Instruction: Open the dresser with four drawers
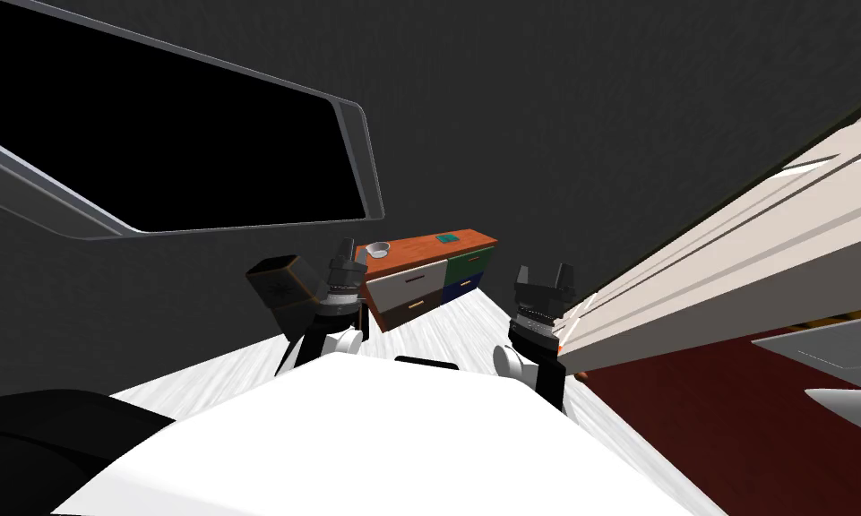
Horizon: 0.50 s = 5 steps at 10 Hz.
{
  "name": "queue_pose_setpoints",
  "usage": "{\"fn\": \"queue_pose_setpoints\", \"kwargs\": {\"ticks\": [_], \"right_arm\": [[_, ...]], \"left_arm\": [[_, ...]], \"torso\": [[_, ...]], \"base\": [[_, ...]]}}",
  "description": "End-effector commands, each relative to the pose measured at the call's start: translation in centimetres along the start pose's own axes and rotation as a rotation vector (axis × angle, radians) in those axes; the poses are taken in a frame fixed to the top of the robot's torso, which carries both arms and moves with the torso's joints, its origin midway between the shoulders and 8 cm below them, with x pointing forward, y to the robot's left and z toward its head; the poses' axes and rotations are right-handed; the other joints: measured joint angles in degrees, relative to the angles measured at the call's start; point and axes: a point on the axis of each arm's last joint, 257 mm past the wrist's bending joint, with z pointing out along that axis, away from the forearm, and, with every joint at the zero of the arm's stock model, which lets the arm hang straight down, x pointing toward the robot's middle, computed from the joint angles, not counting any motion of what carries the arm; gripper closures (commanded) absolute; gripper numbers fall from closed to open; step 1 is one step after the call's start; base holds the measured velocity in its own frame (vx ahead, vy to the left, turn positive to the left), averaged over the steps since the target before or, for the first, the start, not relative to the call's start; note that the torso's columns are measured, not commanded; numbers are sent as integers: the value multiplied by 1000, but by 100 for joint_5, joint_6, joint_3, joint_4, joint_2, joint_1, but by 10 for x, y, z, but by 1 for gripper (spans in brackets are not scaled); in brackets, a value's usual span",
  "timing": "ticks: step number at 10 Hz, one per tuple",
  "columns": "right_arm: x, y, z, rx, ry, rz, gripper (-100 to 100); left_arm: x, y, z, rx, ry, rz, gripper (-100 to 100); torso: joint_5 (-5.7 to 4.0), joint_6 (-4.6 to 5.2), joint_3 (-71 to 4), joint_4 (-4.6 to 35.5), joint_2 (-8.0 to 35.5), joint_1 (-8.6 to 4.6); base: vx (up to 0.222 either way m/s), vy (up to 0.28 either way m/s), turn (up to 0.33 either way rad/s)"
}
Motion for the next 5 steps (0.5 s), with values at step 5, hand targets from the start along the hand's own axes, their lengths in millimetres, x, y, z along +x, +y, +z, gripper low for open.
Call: {"fn": "queue_pose_setpoints", "kwargs": {"ticks": [5], "right_arm": [[0, 0, 0, 0, 0, 0, 0]], "left_arm": [[0, 0, 0, 0, 0, 0, 0]], "torso": [[0, 0, -3692, 1846, 1845, 0]], "base": [[0, 0, 0]]}}
